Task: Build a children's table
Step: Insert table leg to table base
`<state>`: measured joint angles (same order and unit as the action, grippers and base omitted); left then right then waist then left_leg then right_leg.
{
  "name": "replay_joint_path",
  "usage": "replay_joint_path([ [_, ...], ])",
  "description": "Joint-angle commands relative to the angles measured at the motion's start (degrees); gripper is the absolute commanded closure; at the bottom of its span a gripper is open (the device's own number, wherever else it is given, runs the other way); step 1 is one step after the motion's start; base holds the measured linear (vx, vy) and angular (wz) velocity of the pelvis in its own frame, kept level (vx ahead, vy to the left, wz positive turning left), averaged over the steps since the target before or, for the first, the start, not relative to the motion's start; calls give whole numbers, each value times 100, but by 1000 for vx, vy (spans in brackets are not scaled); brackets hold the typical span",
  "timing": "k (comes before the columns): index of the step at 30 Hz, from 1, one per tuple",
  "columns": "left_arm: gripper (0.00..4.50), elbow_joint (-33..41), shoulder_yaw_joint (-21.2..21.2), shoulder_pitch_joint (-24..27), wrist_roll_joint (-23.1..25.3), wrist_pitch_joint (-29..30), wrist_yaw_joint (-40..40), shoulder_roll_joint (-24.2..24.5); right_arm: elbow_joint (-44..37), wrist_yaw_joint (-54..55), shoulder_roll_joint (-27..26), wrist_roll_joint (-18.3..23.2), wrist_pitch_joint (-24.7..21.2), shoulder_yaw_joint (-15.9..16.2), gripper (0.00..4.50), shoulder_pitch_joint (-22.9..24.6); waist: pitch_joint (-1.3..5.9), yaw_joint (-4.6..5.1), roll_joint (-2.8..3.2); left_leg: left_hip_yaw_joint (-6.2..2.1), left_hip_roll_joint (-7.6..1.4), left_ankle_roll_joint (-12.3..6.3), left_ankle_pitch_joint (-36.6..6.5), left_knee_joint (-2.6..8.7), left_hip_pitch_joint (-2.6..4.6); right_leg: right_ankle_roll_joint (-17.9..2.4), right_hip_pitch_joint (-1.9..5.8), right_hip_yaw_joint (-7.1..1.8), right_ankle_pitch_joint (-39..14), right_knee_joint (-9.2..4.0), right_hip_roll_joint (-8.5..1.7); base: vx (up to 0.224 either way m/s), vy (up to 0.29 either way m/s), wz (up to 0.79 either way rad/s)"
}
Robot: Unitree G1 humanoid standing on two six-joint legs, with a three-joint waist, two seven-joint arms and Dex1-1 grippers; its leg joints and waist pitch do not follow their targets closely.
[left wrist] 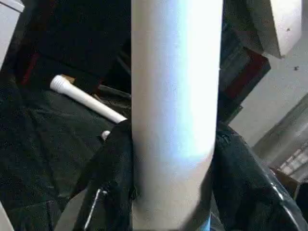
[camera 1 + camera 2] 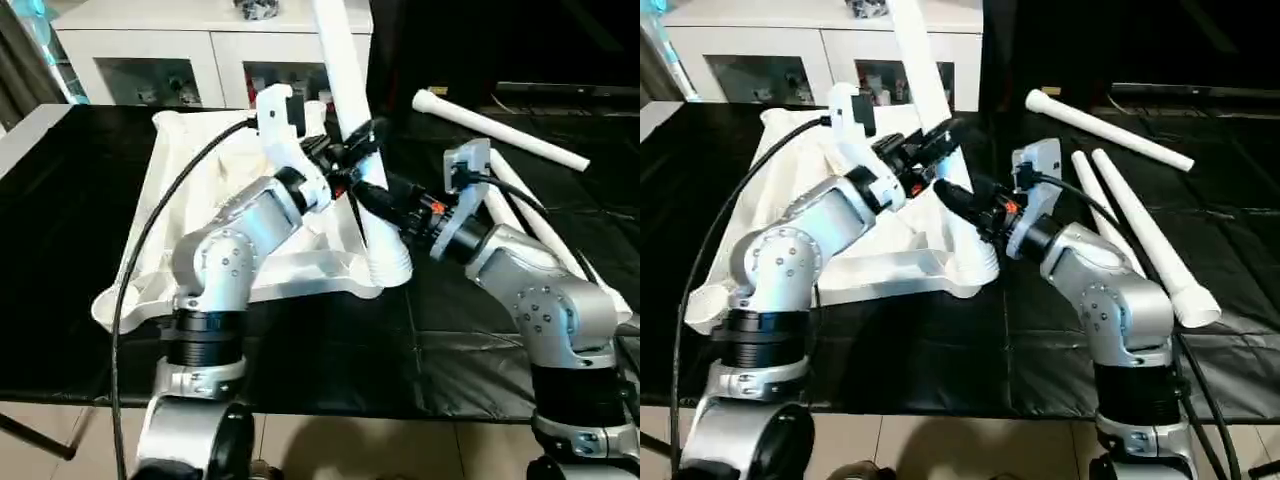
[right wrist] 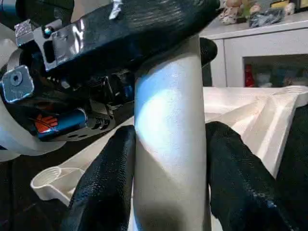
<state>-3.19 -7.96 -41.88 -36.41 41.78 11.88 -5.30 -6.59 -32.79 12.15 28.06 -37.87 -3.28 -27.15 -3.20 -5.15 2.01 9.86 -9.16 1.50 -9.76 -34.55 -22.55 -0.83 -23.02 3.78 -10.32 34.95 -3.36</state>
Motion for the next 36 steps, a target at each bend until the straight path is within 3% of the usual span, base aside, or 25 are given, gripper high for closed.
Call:
replay_joint_path([
  [1,250,107,124,-92,104,20,-133,-78,-51,190,-67,-222,147,147,270,-45,411,-7,-97,-123,-316,-214,-809,335,81,-731,306,-268,-1580,-507,-460,0,0,0],
  [9,266,99,178,-23,252,53,-601,-303,-94,489,-202,-639,512,486,271,-13,408,7,-75,-131,-321,-181,-890,342,78,-712,300,-270,-1592,-519,-462,0,0,0],
  [22,266,30,234,-71,464,-86,-659,-220,-44,594,-300,-810,704,612,271,-67,404,16,-66,-142,-325,-165,-979,357,84,-699,297,-273,-1547,-511,-454,0,0,0],
  [23,266,20,244,-75,497,-133,-661,-200,-31,572,-305,-762,654,591,215,-81,405,15,-68,-141,-325,-174,-967,354,84,-697,298,-277,-1526,-513,-457,0,0,0],
  [24,266,-4,254,-83,547,-186,-642,-167,-16,574,-289,-767,606,589,201,-87,405,15,-64,-144,-328,-177,-976,357,88,-699,297,-275,-1534,-510,-458,0,0,0],
  [28,266,-98,271,-118,670,-328,-549,-48,-4,529,-325,-569,479,467,195,-83,406,17,-55,-145,-321,-175,-979,358,84,-664,297,-277,-1556,-517,-458,0,0,0],
  [30,267,-196,279,-161,766,-433,-454,96,-33,439,-305,-352,324,345,164,-82,416,5,-47,-151,-324,-182,-947,357,94,-664,302,-278,-1475,-504,-457,0,0,0],
  [33,268,-461,225,-291,934,-648,-258,454,-85,346,-272,176,-55,-57,156,-171,423,6,-29,-161,-320,-200,-949,361,97,-681,310,-276,-1373,-495,-453,0,0,0],
  [36,268,-635,113,-366,939,-781,-70,637,-97,169,-50,84,9,-26,120,-185,424,11,-28,-150,-321,-148,-895,354,100,-704,312,-273,-1293,-483,-453,0,0,0],
])
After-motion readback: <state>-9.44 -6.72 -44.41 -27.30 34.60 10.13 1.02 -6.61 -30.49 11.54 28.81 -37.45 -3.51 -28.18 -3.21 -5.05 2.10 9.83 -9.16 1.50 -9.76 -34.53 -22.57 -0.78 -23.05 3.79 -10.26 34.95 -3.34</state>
